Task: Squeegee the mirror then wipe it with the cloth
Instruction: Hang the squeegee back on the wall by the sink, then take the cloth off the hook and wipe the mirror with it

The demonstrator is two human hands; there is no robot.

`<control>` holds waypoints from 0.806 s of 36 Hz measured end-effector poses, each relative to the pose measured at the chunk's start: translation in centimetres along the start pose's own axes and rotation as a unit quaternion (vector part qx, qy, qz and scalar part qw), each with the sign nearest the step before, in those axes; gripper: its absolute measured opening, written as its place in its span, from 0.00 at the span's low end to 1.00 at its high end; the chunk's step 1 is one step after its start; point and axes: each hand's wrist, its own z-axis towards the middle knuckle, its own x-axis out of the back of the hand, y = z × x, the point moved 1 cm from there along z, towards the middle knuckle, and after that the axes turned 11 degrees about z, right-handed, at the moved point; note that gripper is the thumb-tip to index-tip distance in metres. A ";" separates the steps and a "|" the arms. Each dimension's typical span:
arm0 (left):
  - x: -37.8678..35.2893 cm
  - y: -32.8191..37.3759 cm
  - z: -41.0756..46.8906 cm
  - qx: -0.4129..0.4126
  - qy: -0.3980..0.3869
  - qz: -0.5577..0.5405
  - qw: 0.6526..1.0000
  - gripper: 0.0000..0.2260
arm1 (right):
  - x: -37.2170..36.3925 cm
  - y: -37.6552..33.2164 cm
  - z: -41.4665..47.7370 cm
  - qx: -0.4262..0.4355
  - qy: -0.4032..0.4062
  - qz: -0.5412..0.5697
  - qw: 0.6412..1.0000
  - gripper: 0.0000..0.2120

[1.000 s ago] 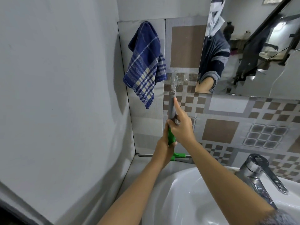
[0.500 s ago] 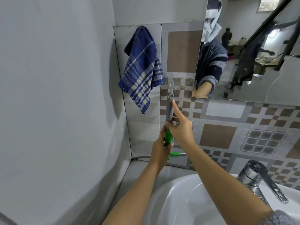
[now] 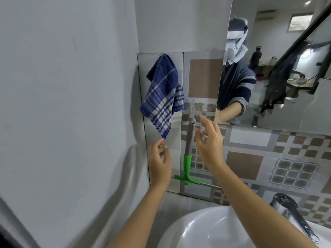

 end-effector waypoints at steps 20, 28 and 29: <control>2.4 8.5 22.0 -0.114 -0.059 -0.002 0.992 0.13 | -7.2 -7.8 16.1 -0.024 -0.095 0.028 0.995 0.20; 2.7 8.9 22.7 -0.143 -0.084 -0.030 0.986 0.07 | -7.2 -8.6 16.4 0.009 -0.038 0.060 0.997 0.15; 2.9 9.1 22.8 -0.151 -0.081 -0.030 0.985 0.07 | -7.0 -8.8 16.6 0.019 -0.034 0.053 0.998 0.15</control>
